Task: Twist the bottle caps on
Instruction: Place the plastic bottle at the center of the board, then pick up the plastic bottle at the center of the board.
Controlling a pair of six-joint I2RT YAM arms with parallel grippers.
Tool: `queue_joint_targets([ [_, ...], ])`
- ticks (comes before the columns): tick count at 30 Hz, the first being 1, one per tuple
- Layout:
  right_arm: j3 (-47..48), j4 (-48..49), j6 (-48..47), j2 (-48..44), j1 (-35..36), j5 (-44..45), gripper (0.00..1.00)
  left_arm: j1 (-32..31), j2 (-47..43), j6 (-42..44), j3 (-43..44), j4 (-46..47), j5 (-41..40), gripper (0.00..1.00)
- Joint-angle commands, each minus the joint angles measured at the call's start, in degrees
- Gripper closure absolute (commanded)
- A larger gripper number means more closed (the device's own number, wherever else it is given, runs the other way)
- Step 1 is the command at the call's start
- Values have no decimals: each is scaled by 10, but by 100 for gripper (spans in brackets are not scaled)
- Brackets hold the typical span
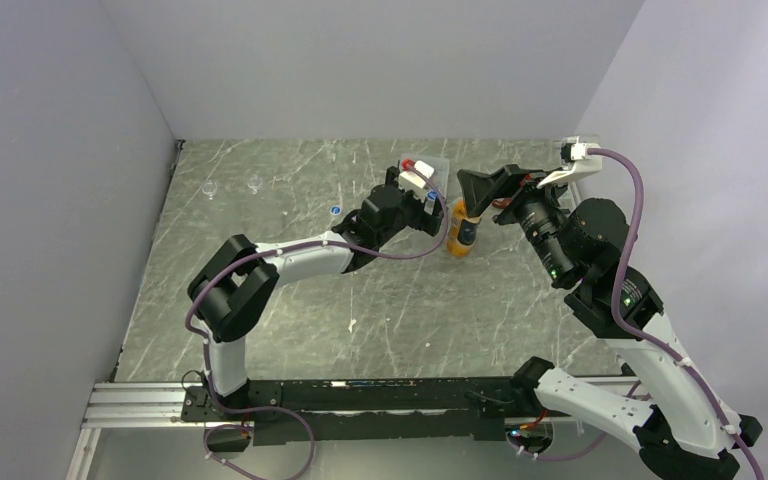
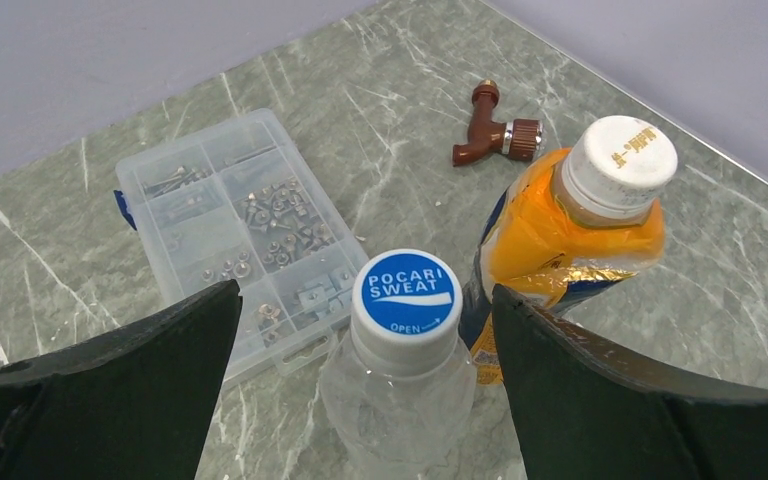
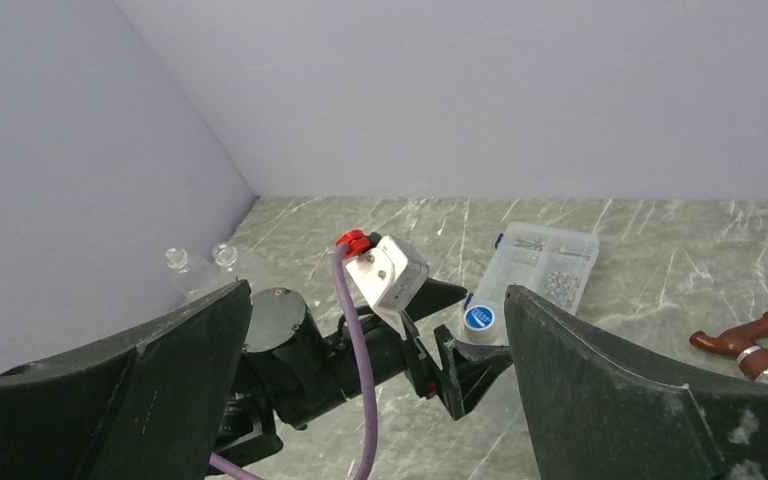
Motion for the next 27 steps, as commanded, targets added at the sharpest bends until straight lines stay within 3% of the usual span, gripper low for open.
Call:
queue_joint_targets([
  [1,-3,27,-8,-6,-1,-4,0,-3,-44,7,28,4,15,1],
  [13,1,24,-7,-5,-1,-2,0,-3,-119,-3,69,-73,-7,1],
  [19,13,2,-6,12,-1,-3,0,14,-180,-26,136,-249,-118,2],
  [22,32,-21,-6,40,-1,-18,0,48,-200,-61,176,-374,-168,6],
  [27,68,-51,-6,101,-1,-64,0,139,-242,-91,178,-473,-178,16],
])
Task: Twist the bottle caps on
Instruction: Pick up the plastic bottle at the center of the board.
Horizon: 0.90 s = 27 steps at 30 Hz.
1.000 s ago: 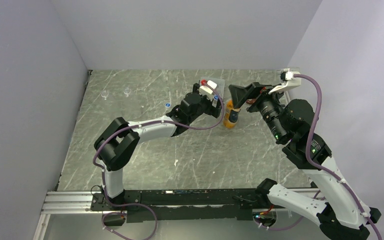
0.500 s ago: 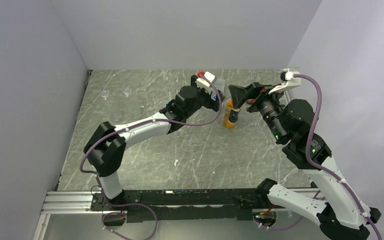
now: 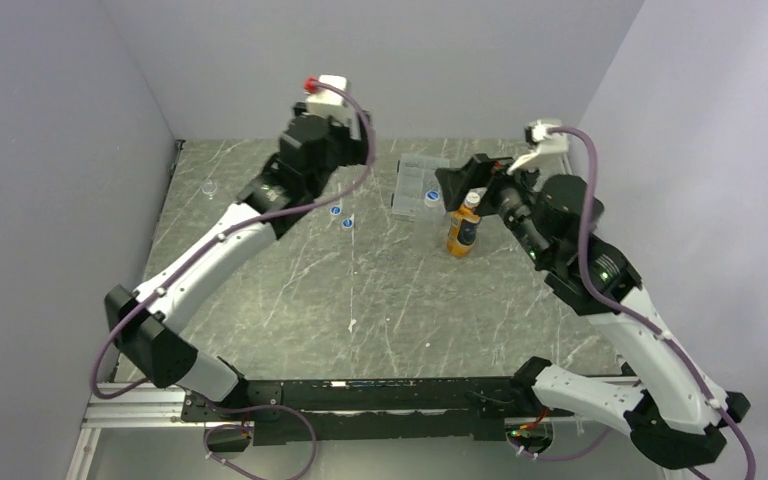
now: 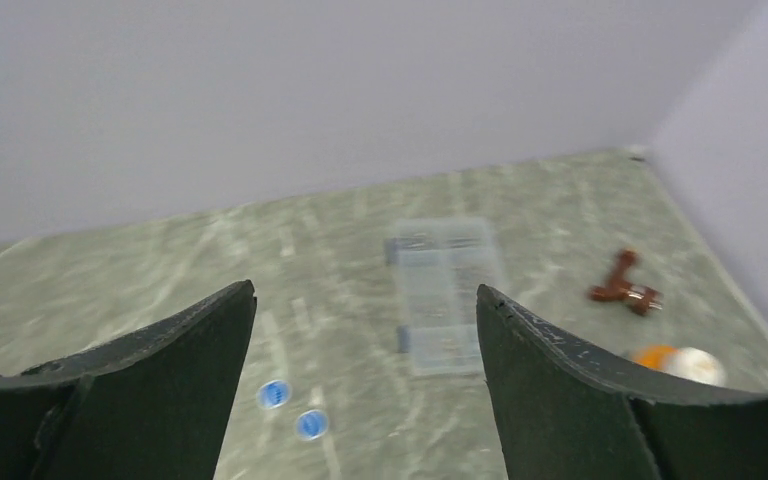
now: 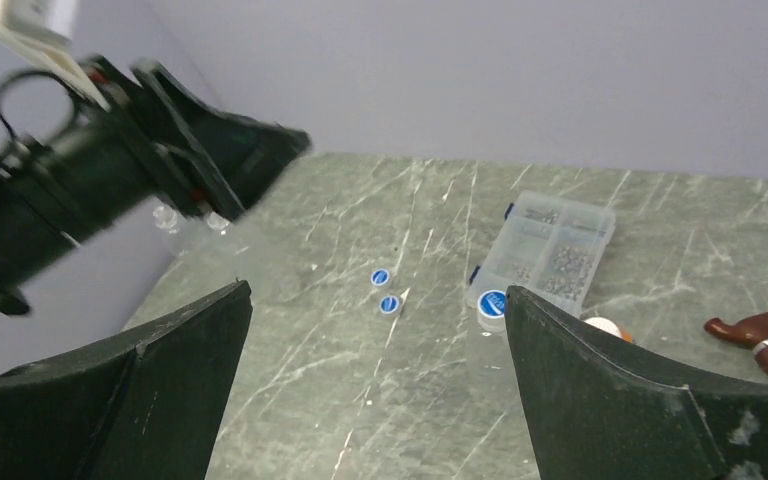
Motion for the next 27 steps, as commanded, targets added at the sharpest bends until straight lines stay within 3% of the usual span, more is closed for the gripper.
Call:
queue_joint_targets([
  [1,43,-28,-6,53,-1,-54,0,83,-37,-51,19,-151,-40,17],
  [3,58,-39,-7,80,-1,-79,0,104,-37,-47,25,-178,-62,25],
  [9,75,-59,1,140,-1,-137,1,171,-35,-45,13,-238,-129,30],
  [16,59,-44,6,155,-1,-164,1,240,-27,-60,-36,-224,-83,35],
  [27,38,-29,14,158,-1,-178,2,277,19,-101,-57,-230,-56,44],
])
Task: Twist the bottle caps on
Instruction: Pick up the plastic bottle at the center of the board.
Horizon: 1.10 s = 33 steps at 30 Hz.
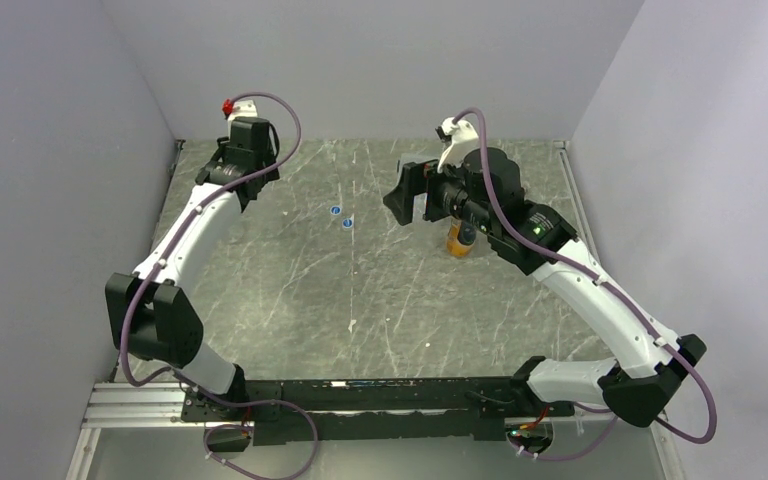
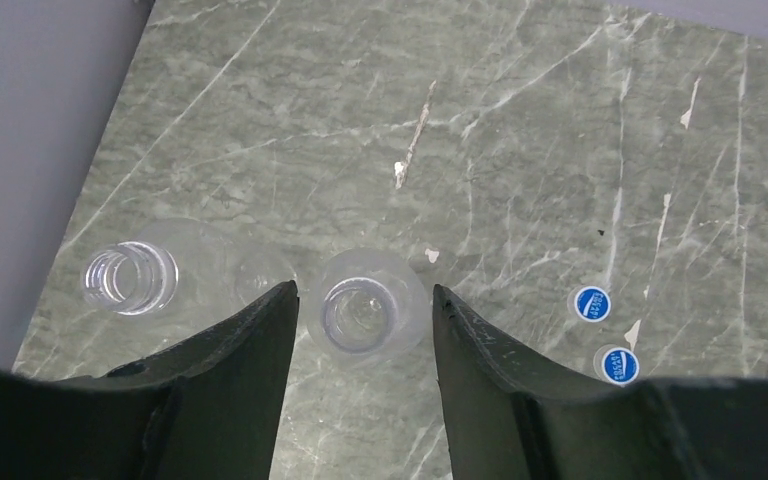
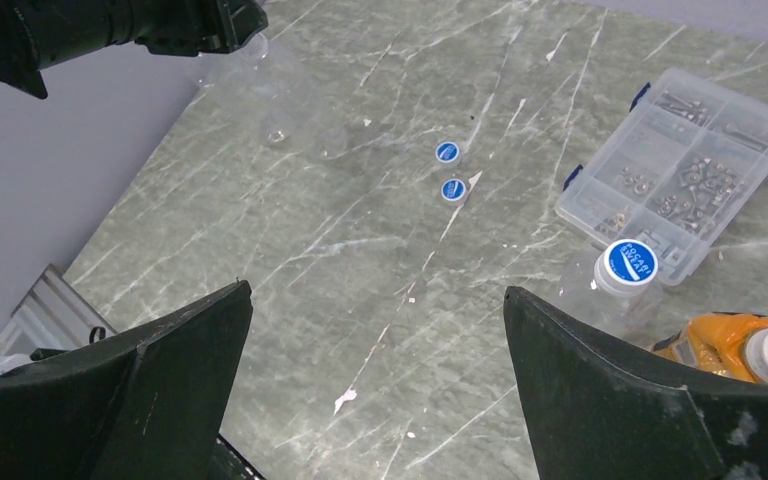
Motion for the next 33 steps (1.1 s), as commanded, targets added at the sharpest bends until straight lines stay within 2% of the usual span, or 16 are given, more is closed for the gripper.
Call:
queue_joint_targets([
  [1,-7,26,7,-3,-1,-9,2,9,4,-24,-6,6,12,44],
  [13,-21,37,13,-5,-1,-13,2,18,11,-32,-34,18,25,47],
  [17,-25,38,15,-8,-1,-13,2,19,14,-30,-35,21,26,53],
  [19,-28,38,13,-9,-1,-13,2,19,15,-27,-33,19,29,61],
  [23,-32,41,-5,-11,-1,-13,2,19,11,-14,-15,-2,55,96],
  [24,-33,45,-13,-12,-1,-13,1,19,9,-11,-5,-17,65,100],
  [28,-40,72,-50,-15,0,-47,0,19,-7,-3,52,-89,162,100],
  [33,-49,102,-97,-4,5,-117,0,19,-30,12,142,-199,350,100],
])
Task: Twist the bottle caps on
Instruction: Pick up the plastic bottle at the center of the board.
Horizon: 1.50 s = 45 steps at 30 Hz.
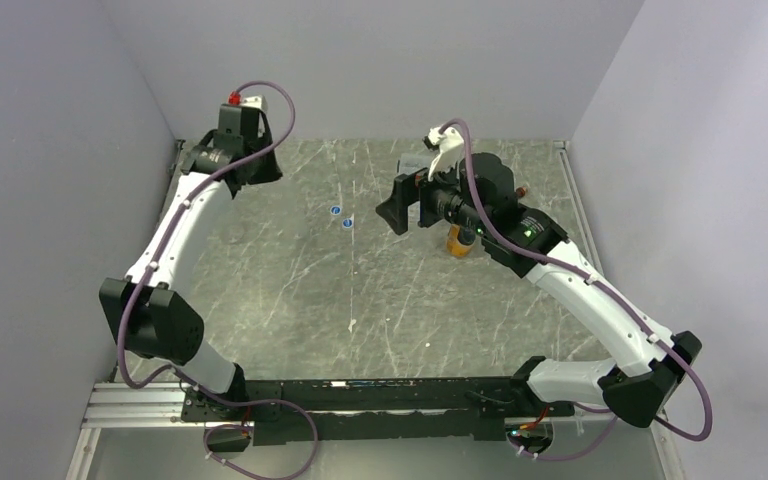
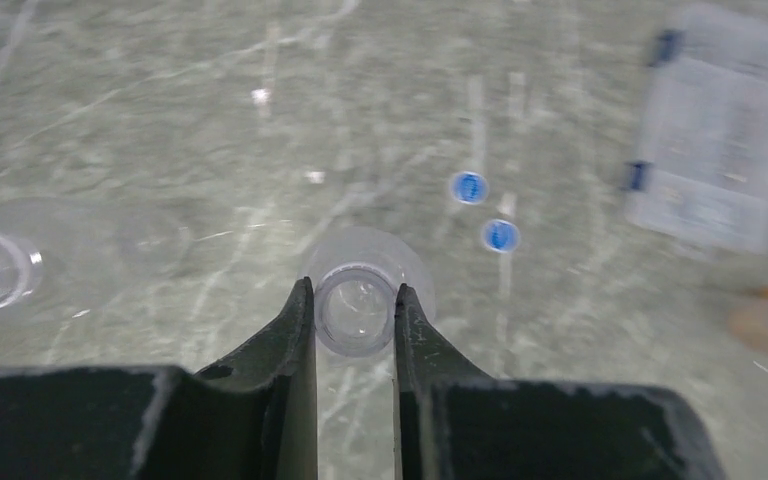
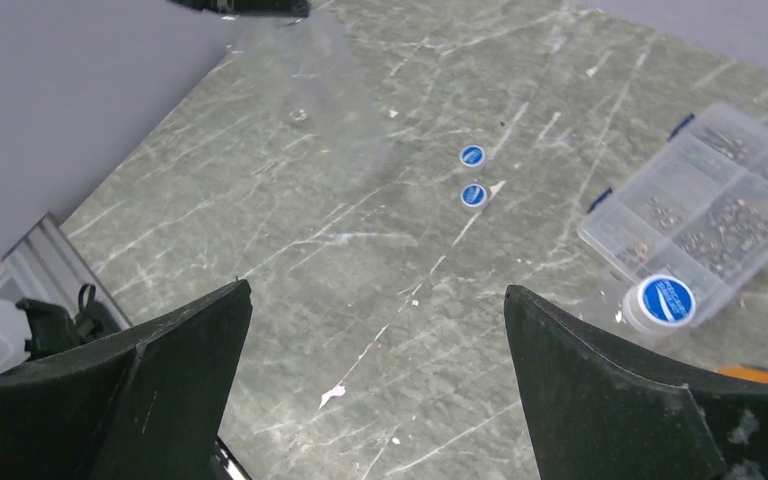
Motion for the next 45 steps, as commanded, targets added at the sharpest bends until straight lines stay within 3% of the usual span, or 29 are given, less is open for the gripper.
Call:
queue_joint_targets([
  [1,-6,56,-62,1,8,-74,0,1,-50,25,87,-98,209,100],
  [7,-7,72,-112,25,35,-110,0,0,-87,43,116,-129,411,100],
  [15,1,72,-125,66,47,-151,0,-1,-137,34,101,-80,532,100],
  [33,18,117,-87,102,92,-70,4,-40,-137,18,77,-21,574,100],
  [39,8,125,-82,90,91,-51,14,-50,-134,20,74,-14,575,100],
  [45,7,109,-85,93,91,-53,35,-51,-136,2,68,17,573,100],
])
